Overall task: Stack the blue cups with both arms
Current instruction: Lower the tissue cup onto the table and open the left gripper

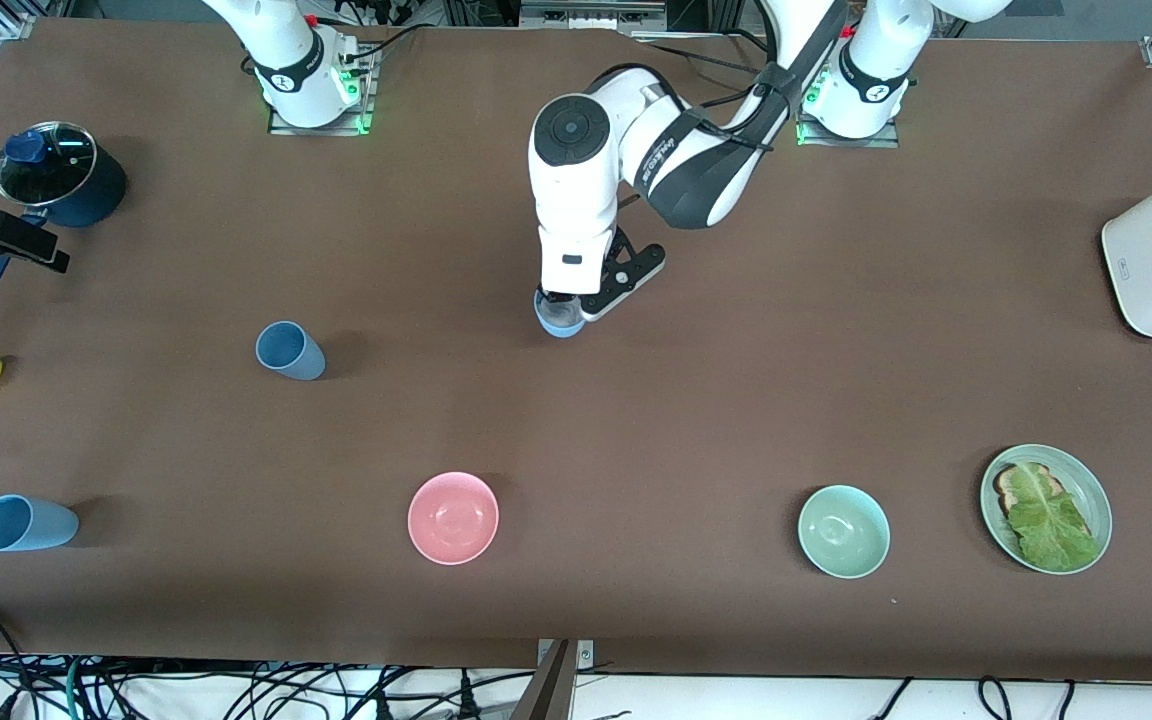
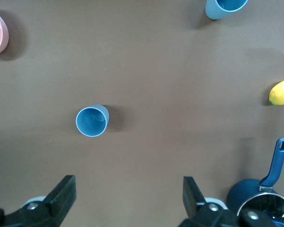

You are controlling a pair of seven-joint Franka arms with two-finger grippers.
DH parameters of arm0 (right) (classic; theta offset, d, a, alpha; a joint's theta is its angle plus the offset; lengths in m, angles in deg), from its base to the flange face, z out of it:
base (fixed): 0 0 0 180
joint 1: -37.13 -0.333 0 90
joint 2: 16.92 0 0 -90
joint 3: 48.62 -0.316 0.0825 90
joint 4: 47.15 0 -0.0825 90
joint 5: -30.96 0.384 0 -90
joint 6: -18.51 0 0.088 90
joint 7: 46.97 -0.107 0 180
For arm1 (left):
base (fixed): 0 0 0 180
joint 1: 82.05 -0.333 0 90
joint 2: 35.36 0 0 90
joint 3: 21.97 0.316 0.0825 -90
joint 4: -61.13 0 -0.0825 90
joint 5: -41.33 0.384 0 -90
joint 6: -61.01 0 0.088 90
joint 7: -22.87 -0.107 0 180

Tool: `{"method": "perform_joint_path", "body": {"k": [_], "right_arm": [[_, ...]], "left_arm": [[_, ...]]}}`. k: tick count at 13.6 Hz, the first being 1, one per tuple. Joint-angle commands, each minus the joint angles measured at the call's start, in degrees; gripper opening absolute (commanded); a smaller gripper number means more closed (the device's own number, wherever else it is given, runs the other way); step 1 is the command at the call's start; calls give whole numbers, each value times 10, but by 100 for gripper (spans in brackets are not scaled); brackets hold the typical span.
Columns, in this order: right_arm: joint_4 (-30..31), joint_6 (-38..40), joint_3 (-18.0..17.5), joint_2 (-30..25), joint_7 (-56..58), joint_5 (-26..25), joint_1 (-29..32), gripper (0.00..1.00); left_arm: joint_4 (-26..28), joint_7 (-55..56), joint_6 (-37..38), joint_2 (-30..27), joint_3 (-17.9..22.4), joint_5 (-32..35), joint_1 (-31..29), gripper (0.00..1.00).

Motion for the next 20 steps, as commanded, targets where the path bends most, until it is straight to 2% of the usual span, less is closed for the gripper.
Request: {"method": "perform_joint_path", "body": {"k": [1,12,20], "right_arm": [[-13,19,-2,7,10,10,6,100],[-13,22,-2,7,10,10,7,100],[-13,22,1,7,10,10,7,100]], "left_arm": [[-18,-2,-24,22,7,14,3,0],[-10,-307,-31,40,6,20,4,0],[-9,-340,-89,87,7,24,7,0]]}}
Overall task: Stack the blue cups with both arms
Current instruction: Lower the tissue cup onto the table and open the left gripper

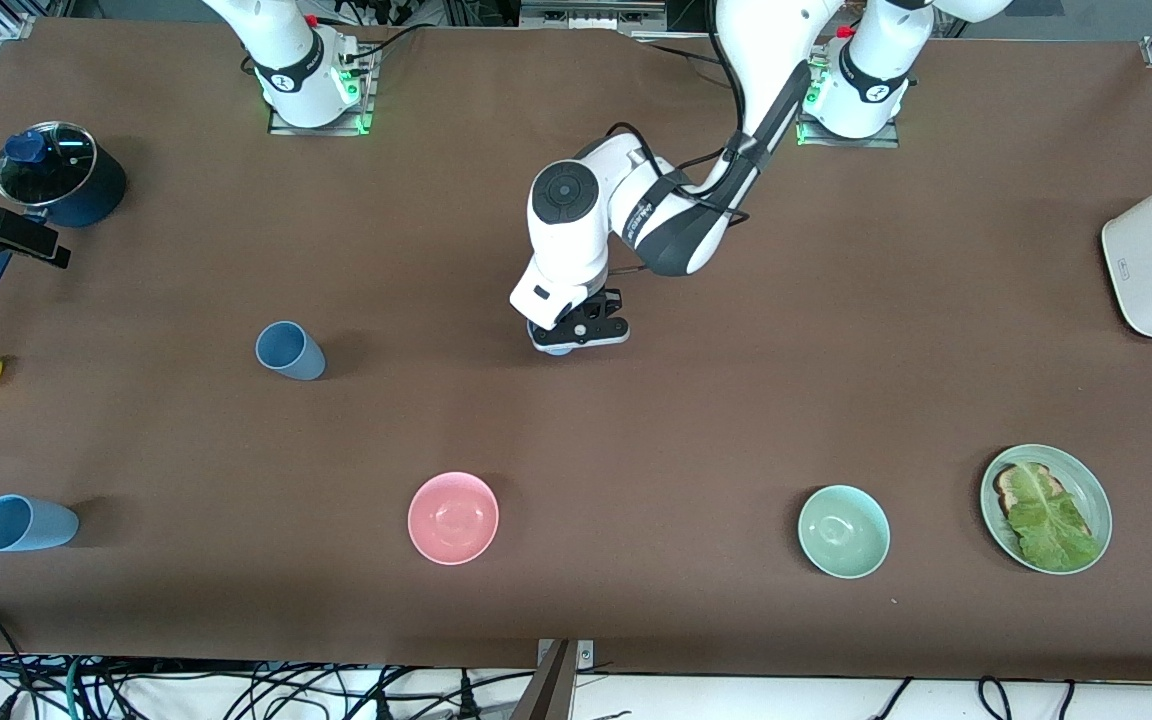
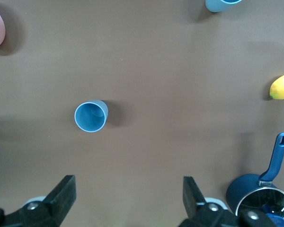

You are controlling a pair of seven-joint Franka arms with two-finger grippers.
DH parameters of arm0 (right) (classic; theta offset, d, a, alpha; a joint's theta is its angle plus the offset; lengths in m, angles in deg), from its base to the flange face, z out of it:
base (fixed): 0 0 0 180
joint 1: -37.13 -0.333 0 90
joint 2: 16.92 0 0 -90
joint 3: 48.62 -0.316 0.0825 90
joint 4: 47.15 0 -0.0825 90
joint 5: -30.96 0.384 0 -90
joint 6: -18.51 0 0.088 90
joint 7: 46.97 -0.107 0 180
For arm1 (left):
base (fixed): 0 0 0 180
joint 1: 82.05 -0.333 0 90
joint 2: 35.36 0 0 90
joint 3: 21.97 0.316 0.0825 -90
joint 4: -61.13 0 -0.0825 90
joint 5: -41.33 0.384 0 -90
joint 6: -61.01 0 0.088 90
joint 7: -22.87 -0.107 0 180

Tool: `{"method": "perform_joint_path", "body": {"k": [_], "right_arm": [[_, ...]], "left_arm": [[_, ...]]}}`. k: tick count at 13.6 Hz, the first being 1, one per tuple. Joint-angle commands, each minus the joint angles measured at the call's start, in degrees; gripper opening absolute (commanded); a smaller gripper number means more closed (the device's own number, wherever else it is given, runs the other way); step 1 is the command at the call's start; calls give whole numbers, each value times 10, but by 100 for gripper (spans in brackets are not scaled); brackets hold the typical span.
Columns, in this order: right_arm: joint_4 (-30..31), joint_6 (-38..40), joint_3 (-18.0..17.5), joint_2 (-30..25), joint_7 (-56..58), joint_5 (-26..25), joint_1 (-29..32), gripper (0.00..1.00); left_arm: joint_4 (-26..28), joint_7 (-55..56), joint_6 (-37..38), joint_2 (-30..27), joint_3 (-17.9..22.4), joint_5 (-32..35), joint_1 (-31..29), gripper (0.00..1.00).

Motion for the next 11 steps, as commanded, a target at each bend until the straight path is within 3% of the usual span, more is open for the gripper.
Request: {"method": "perform_joint_path", "body": {"k": [1,8,9,10,11], "right_arm": [[-13,10,-1,7,10,10,7,100],[-13,10,-1,7,10,10,7,100],[-13,10,-1,7,10,10,7,100],[-13,10,-1,7,10,10,7,100],[-13,10,-1,7,10,10,6,100]], "left_arm": [[-9,-9,-18,16,4,15,5,0],[-9,0,-18,23,4,27,5,0],[-9,0,-18,23,4,27,5,4],[-9,0,-18,22,4,27,5,27],[-9,0,-18,22,4,28,5,35]]}}
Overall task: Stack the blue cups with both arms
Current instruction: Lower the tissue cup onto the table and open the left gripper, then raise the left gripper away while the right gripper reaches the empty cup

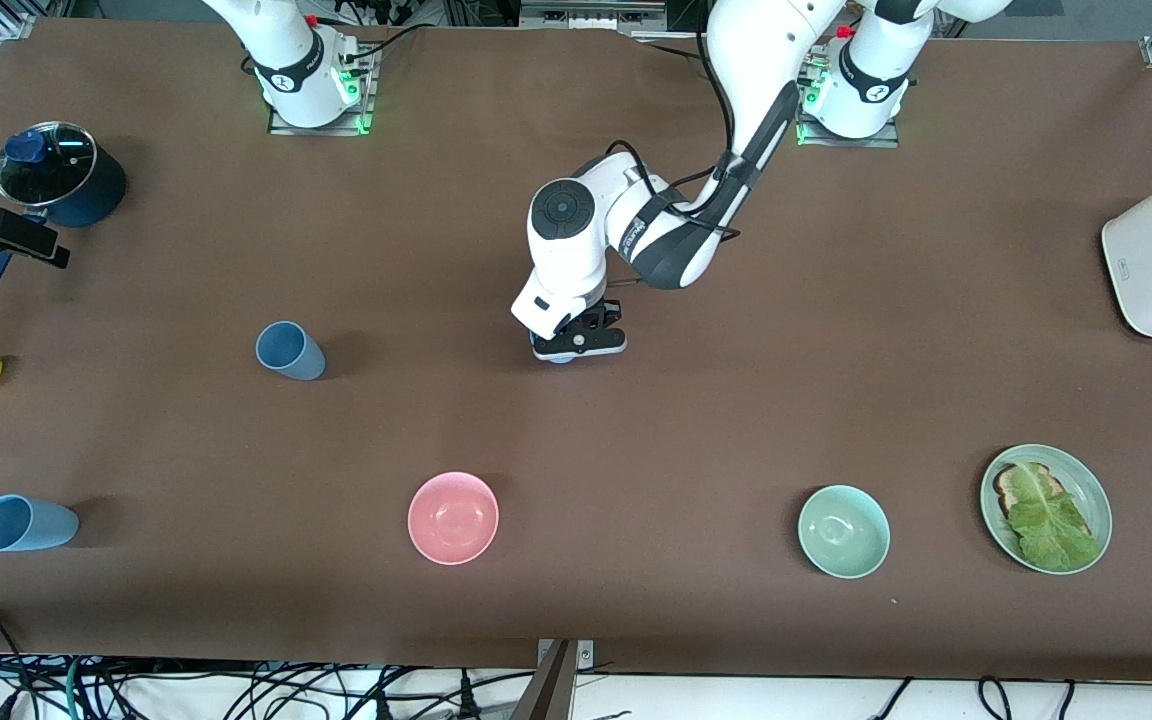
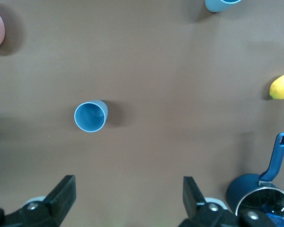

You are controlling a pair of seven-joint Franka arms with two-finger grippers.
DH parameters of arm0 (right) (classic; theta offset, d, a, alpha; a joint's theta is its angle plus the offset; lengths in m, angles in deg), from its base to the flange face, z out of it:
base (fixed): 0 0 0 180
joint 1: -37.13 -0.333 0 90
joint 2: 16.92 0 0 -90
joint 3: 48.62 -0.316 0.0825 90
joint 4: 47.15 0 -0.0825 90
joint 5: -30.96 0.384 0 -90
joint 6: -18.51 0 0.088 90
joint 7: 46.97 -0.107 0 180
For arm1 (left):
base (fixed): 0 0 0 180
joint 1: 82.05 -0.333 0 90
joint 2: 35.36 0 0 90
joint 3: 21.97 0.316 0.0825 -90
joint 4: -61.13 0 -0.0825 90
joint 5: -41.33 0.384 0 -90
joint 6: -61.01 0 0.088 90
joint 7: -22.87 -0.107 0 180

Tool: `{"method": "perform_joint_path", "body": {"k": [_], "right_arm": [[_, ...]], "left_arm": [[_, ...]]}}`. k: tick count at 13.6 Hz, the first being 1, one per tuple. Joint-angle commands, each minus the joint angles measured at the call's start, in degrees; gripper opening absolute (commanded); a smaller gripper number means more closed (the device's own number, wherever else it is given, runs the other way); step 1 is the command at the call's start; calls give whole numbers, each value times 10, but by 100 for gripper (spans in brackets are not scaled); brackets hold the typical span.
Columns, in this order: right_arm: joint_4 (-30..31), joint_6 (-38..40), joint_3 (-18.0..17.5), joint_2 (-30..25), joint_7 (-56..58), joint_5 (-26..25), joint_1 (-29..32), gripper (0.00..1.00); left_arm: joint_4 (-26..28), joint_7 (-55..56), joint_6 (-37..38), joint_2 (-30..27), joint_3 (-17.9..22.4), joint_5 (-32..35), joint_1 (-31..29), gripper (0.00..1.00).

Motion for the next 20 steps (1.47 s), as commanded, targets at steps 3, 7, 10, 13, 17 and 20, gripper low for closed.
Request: {"method": "perform_joint_path", "body": {"k": [3,7,10,13,17,20], "right_arm": [[-13,10,-1,7,10,10,7,100],[-13,10,-1,7,10,10,6,100],[-13,10,-1,7,10,10,6,100],[-13,10,-1,7,10,10,6,100],[-13,10,-1,7,10,10,6,100],[-13,10,-2,8,4,2,3,100]], "left_arm": [[-8,2,-1,1,4,15,5,44],[22,5,-44,-9,4,15,5,76],[58,4,-44,-46,4,16,5,99],[156,-8,-94,-114,3,37,5,99],[206,-11,-107,-164,2,34,4,100],[196,-10,-51,-194,1,25,-3,100]]}}
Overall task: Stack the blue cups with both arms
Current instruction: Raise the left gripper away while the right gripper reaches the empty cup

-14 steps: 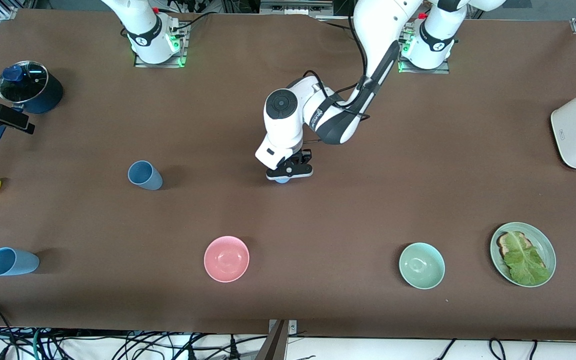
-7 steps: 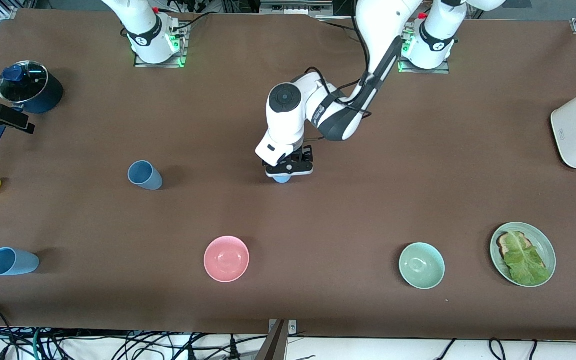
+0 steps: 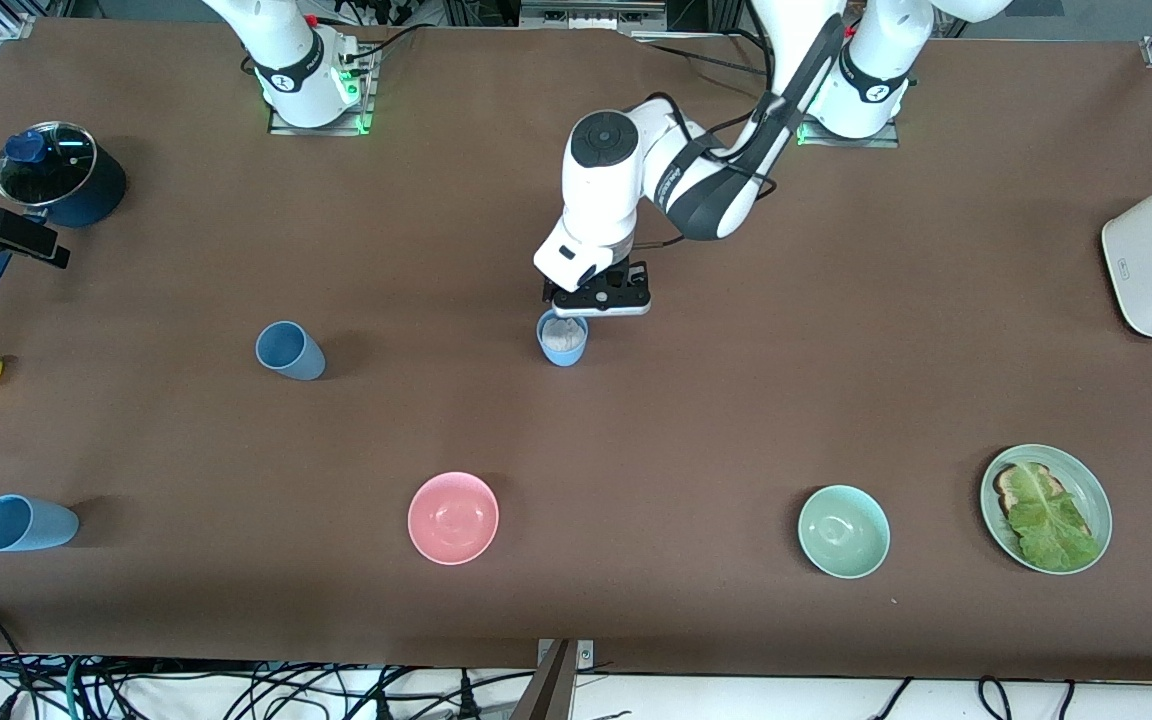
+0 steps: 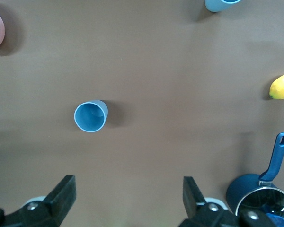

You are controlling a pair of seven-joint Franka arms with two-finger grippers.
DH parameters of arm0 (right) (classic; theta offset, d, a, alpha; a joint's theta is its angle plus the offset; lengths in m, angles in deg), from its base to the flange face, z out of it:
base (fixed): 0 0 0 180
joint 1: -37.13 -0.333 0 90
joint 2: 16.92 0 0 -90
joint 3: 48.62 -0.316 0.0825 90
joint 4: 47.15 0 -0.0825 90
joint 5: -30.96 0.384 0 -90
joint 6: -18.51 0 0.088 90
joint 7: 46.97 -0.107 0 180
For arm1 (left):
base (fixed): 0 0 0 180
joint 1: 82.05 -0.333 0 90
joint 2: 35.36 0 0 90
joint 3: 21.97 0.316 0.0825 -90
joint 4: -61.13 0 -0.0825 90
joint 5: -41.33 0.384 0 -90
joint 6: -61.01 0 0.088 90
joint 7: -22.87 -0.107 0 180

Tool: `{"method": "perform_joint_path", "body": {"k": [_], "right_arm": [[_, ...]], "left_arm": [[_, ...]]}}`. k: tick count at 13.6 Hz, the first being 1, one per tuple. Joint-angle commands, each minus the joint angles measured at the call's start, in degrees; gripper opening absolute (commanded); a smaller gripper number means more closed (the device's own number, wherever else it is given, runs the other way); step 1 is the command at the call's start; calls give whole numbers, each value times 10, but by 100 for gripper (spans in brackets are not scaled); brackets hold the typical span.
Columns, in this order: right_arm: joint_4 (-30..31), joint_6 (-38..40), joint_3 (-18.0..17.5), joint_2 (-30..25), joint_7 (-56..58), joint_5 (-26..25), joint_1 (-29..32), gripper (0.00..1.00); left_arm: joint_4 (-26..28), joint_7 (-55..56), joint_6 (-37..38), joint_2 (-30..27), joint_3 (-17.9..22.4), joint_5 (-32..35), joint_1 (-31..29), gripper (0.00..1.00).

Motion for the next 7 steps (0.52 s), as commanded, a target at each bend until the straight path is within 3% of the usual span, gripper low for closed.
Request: {"method": "perform_joint_path", "body": {"k": [1,4,7], "right_arm": [[-13,7,-3,13,1,0,1,100],[-8,11,-6,48,1,2,-9,100],[58,-49,-17,49,7,7,-20,100]], "left_arm": [[8,-9,56,-51,2,-9,-7,100],[-6,-47,134,-94,1,-21,-47,100],[-46,-67,229,-142,1,-35,-79,100]]}}
